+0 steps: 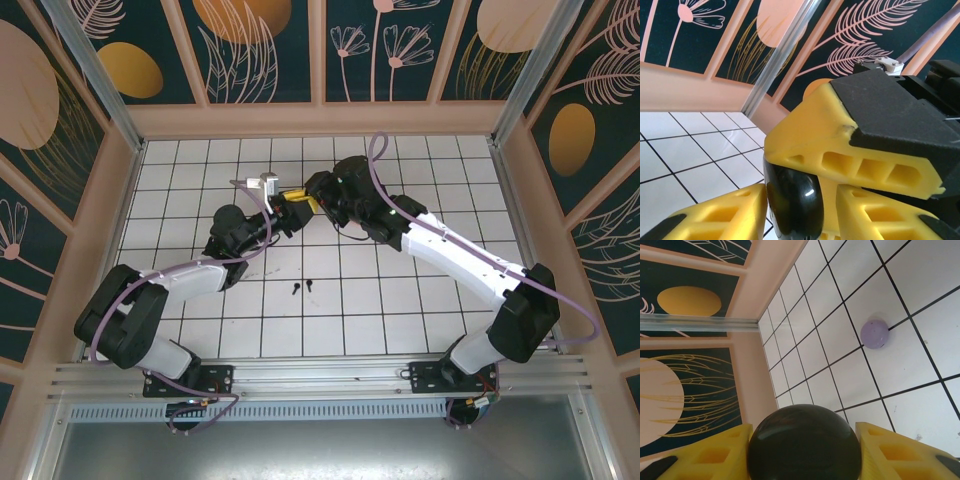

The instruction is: Insert the wireless bluetooth earbuds into the charging case

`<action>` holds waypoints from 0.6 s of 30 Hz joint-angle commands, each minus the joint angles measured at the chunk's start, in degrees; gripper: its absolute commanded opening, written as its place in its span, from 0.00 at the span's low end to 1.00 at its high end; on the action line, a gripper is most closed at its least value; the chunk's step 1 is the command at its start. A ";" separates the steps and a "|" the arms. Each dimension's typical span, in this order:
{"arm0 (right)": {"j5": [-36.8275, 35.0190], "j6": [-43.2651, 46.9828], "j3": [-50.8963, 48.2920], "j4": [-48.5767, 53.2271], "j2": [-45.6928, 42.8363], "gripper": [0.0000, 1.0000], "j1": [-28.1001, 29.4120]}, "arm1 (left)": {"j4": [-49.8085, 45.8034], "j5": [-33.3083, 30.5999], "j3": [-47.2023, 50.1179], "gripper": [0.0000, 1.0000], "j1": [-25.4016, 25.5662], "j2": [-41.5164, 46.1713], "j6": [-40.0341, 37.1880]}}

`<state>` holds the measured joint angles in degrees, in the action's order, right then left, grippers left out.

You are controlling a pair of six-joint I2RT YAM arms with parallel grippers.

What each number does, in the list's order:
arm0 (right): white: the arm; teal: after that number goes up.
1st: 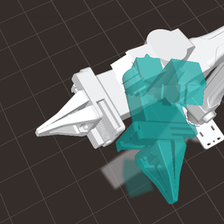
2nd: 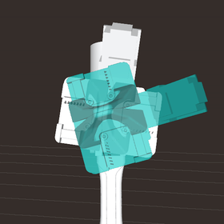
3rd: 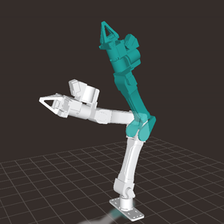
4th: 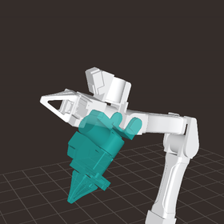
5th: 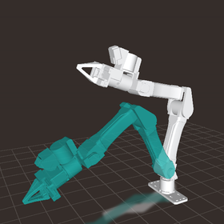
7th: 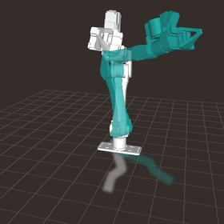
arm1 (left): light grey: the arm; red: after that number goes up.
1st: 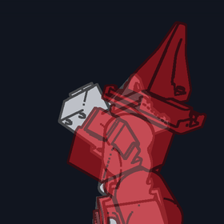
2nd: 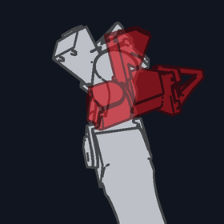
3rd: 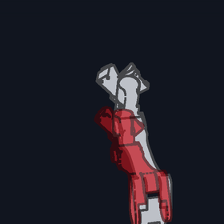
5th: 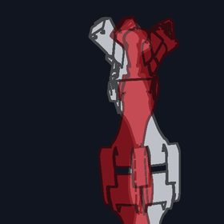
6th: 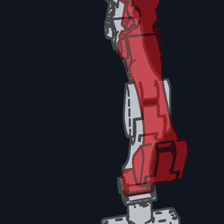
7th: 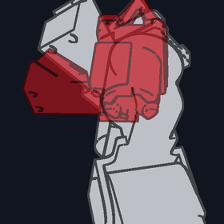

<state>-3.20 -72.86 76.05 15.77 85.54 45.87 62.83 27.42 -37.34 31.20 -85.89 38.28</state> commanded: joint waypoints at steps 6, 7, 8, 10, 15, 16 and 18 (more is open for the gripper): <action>-0.67 -1.58 1.99 -2.32 -0.29 0.37 1.14 | 4.01 -0.43 -1.68 0.26 0.41 -1.30 0.91; -0.66 -1.66 1.91 -2.40 -0.36 0.37 1.18 | 4.16 -0.42 -1.61 0.24 0.43 -1.41 1.00; -0.67 -1.75 1.88 -2.45 -0.42 0.37 1.24 | 4.29 -0.47 -1.60 0.23 0.52 -1.39 1.05; -0.58 -1.93 1.82 -2.74 -0.44 0.37 1.32 | 4.57 -0.46 -1.51 0.20 0.52 -1.54 1.24; 0.02 -2.45 1.81 -3.79 -0.50 0.37 1.64 | 5.08 -0.42 -1.51 0.12 0.62 -1.74 1.30; 0.02 -2.53 1.78 -3.97 -0.54 0.37 1.76 | 5.16 -0.35 -1.55 0.10 0.68 -1.74 1.30; 0.05 -2.71 1.77 -4.40 -0.59 0.39 1.86 | 5.45 -0.43 -1.42 0.06 0.70 -1.83 1.36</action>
<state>-4.67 -74.13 76.12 15.25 85.54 46.35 64.66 26.48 -37.43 31.29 -86.94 39.11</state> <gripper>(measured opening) 0.458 0.219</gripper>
